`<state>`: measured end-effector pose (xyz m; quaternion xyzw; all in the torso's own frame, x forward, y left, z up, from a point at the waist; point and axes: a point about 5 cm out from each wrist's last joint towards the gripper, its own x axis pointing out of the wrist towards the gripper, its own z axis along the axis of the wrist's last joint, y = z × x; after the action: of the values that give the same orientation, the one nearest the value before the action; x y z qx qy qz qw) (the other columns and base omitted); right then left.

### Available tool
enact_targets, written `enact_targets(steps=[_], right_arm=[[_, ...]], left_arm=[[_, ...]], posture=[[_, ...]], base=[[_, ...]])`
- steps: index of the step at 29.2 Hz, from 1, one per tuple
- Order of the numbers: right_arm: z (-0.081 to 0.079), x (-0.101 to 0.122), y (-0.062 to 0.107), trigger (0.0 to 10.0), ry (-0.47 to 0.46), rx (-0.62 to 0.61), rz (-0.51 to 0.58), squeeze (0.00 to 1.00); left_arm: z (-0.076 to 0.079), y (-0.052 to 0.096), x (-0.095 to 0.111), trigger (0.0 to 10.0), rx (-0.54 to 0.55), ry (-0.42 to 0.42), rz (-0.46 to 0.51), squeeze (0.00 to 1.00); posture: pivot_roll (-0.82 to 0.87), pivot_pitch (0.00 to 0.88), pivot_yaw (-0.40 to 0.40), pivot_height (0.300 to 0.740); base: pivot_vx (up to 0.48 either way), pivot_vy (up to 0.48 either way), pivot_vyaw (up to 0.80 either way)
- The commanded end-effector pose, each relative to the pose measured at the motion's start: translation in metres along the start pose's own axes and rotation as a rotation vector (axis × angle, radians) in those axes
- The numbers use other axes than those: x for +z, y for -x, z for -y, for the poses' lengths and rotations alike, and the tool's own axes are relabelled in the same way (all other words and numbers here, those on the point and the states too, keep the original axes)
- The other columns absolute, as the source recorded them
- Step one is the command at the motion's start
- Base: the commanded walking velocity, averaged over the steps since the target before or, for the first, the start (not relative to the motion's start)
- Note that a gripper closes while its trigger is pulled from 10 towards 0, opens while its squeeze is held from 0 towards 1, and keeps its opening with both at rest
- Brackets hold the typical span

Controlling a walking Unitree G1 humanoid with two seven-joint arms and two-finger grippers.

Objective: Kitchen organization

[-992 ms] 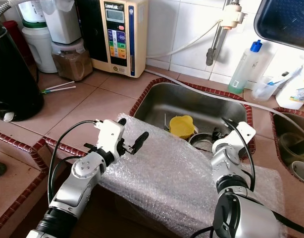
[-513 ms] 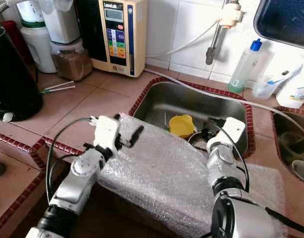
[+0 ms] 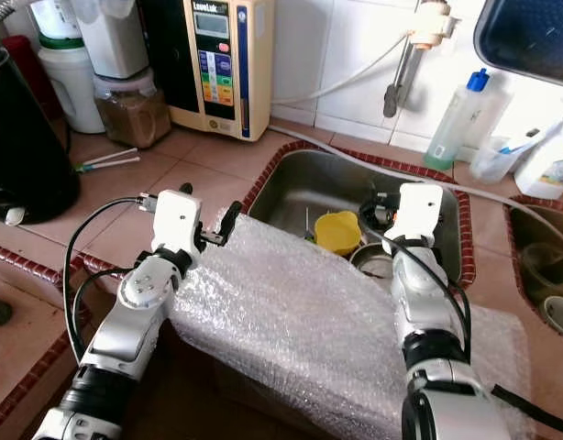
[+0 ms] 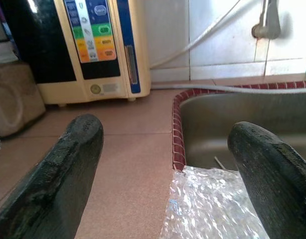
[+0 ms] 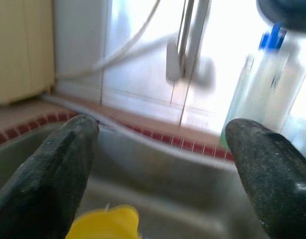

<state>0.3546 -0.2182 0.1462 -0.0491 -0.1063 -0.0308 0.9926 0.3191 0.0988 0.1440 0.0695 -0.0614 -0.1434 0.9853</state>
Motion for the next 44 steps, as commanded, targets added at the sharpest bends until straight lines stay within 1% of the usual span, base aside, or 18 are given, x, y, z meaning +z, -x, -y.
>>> enact_targets(steps=[1, 8, 10, 11, 16, 19, 20, 21, 22, 23, 24, 27, 29, 34, 39, 41, 43, 44], right_arm=[[0.009, 0.007, 0.001, 10.0, 0.014, -0.009, 0.022, 1.0], [0.027, 0.007, 0.027, 10.0, 0.067, -0.001, 0.008, 1.0], [0.036, 0.007, 0.036, 10.0, 0.101, 0.01, -0.006, 1.0], [0.039, 0.006, 0.04, 10.0, 0.114, 0.016, -0.013, 1.0], [0.045, 0.006, 0.048, 10.0, 0.139, 0.033, -0.028, 1.0], [0.047, 0.009, 0.055, 10.0, 0.148, 0.056, -0.051, 0.98], [0.044, 0.008, 0.061, 10.0, 0.148, 0.081, -0.069, 0.48], [0.041, 0.006, 0.065, 10.0, 0.154, 0.106, -0.08, 0.11], [0.039, 0.006, 0.067, 10.0, 0.153, 0.11, -0.085, 0.0], [0.039, 0.005, 0.068, 10.0, 0.152, 0.111, -0.088, 0.0], [0.036, 0.004, 0.072, 10.0, 0.136, 0.112, -0.1, 0.0], [0.032, 0.003, 0.078, 10.0, 0.119, 0.115, -0.122, 0.0], [0.025, 0.001, 0.081, 10.0, 0.095, 0.109, -0.142, 0.0], [0.019, 0.004, 0.08, 10.0, 0.078, 0.107, -0.145, 0.0], [0.015, 0.007, 0.079, 10.0, 0.033, 0.078, -0.142, 0.0], [0.013, 0.006, 0.08, 10.0, 0.02, 0.067, -0.15, 0.0], [0.011, 0.006, 0.081, 10.0, 0.009, 0.063, -0.153, 0.0], [0.01, 0.006, 0.081, 10.0, 0.009, 0.061, -0.154, 0.0]], left_arm=[[-0.003, 0.004, -0.001, 10.0, 0.006, -0.015, -0.006, 1.0], [-0.02, 0.019, -0.009, 10.0, 0.079, -0.055, -0.049, 1.0], [-0.026, 0.026, -0.013, 10.0, 0.099, -0.05, -0.069, 1.0], [-0.027, 0.028, -0.014, 10.0, 0.098, -0.048, -0.07, 0.0], [-0.029, 0.035, -0.018, 10.0, 0.099, -0.063, -0.085, 0.0], [-0.032, 0.044, -0.021, 10.0, 0.116, -0.06, -0.11, 0.0], [-0.033, 0.049, -0.025, 10.0, 0.123, -0.026, -0.135, 0.0], [-0.034, 0.053, -0.029, 10.0, 0.135, 0.022, -0.158, 0.0], [-0.036, 0.054, -0.03, 10.0, 0.151, 0.031, -0.17, 0.0], [-0.037, 0.055, -0.031, 10.0, 0.163, 0.033, -0.177, 0.0], [-0.039, 0.059, -0.033, 10.0, 0.176, 0.07, -0.208, 0.0], [-0.04, 0.063, -0.034, 10.0, 0.17, 0.107, -0.232, 0.0], [-0.041, 0.062, -0.03, 10.0, 0.159, 0.072, -0.205, 0.0], [-0.039, 0.058, -0.028, 10.0, 0.159, 0.095, -0.209, 0.0], [-0.028, 0.05, -0.017, 10.0, 0.067, 0.056, -0.183, 0.0], [-0.022, 0.048, -0.014, 10.0, 0.018, -0.008, -0.17, 0.0], [-0.02, 0.047, -0.014, 10.0, 0.005, -0.012, -0.168, 0.0], [-0.019, 0.047, -0.014, 10.0, 0.001, 0.008, -0.171, 0.0]], posture=[[0.09, 0.0, -0.011, 0.74], [0.07, 0.0, -0.013, 0.74], [0.06, 0.0, -0.008, 0.74], [0.06, 0.0, -0.008, 0.74], [0.06, 0.0, -0.01, 0.74], [0.05, 0.0, -0.015, 0.74], [0.05, 0.0, -0.017, 0.74], [0.05, 0.0, -0.021, 0.74], [0.05, 0.0, -0.023, 0.74], [0.05, 0.0, -0.023, 0.74], [0.05, 0.0, -0.027, 0.74], [0.05, 0.0, -0.03, 0.74], [0.05, 0.0, -0.03, 0.74], [0.05, 0.0, -0.024, 0.74], [0.04, 0.0, -0.019, 0.74], [0.04, 0.0, -0.017, 0.74], [0.04, 0.0, -0.014, 0.74], [0.04, 0.0, -0.014, 0.74]], base=[[0.0, 0.0, 0.0], [0.0, 0.0, 0.0], [0.0, 0.0, 0.0], [0.0, 0.0, 0.0], [0.0, 0.0, 0.0], [0.0, 0.0, 0.0], [0.0, 0.0, 0.0], [0.0, 0.0, 0.0], [0.0, 0.0, 0.0], [0.0, 0.0, 0.0], [0.0, 0.0, 0.0], [0.0, 0.0, 0.0], [0.0, 0.0, -0.64], [0.0, 0.0, -0.78], [0.0, 0.0, -0.78], [0.0, 0.0, -0.77], [0.0, 0.0, -0.78], [0.0, 0.0, -0.77]])
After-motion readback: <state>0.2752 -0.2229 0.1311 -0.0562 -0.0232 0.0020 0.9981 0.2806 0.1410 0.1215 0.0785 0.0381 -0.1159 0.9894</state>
